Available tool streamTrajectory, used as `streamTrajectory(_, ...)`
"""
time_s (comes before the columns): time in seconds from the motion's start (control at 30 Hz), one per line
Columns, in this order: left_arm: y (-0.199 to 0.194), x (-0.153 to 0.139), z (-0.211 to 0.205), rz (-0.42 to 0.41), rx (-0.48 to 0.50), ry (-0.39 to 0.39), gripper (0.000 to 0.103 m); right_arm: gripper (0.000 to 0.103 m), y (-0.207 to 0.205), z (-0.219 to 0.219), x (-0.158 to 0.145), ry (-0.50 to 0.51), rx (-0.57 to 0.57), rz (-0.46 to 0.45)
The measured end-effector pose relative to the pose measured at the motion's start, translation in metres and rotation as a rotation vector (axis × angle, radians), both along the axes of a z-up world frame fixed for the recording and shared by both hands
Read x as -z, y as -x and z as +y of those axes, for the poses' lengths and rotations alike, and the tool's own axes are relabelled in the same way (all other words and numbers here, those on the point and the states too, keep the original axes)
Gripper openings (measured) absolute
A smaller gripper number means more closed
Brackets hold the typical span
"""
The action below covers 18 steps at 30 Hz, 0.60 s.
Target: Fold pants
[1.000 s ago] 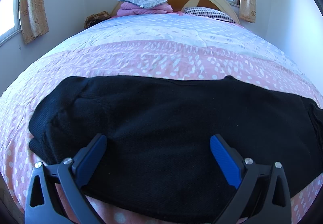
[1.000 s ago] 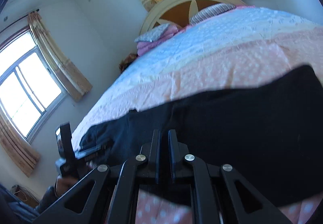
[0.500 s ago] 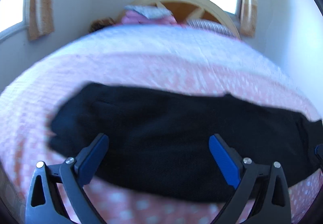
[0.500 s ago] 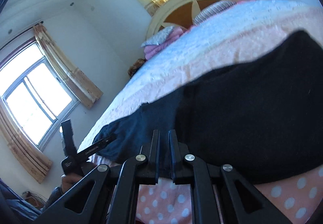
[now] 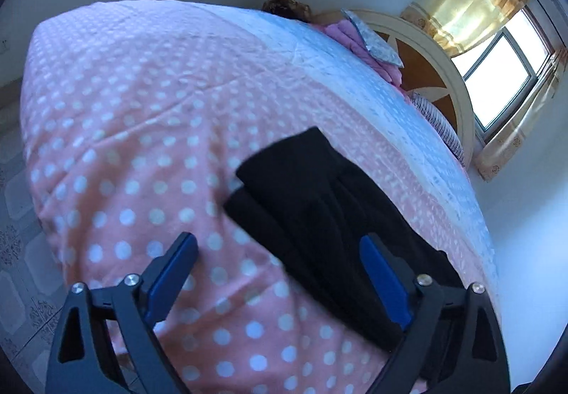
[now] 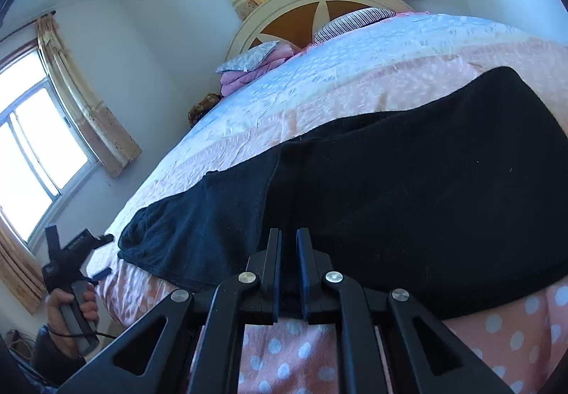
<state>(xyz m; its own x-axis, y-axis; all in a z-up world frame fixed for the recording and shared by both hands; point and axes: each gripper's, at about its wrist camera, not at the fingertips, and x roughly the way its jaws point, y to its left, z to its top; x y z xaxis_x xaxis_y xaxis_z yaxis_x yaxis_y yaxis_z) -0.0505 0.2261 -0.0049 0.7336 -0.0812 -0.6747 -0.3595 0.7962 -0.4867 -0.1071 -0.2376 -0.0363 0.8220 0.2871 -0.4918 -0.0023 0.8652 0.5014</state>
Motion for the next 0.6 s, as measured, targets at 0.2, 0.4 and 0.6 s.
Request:
streamTrajectory(0.2, -0.016, 0.001, -0.018, -0.039, 0.014, 0.002, 0.094, 0.009, -0.002, 0.0, 0.004, 0.008, -0.001, 0.003)
streamTrajectory(0.4, -0.021, 0.001, -0.012, -0.087, -0.064, 0.046, 0.087, 0.009, -0.002, -0.003, 0.004, -0.002, -0.002, 0.005)
streamTrajectory(0.6, -0.019, 0.011, -0.001, -0.105, -0.049, 0.164, 0.019, 0.009, -0.001, -0.008, 0.008, -0.06, 0.006, 0.009)
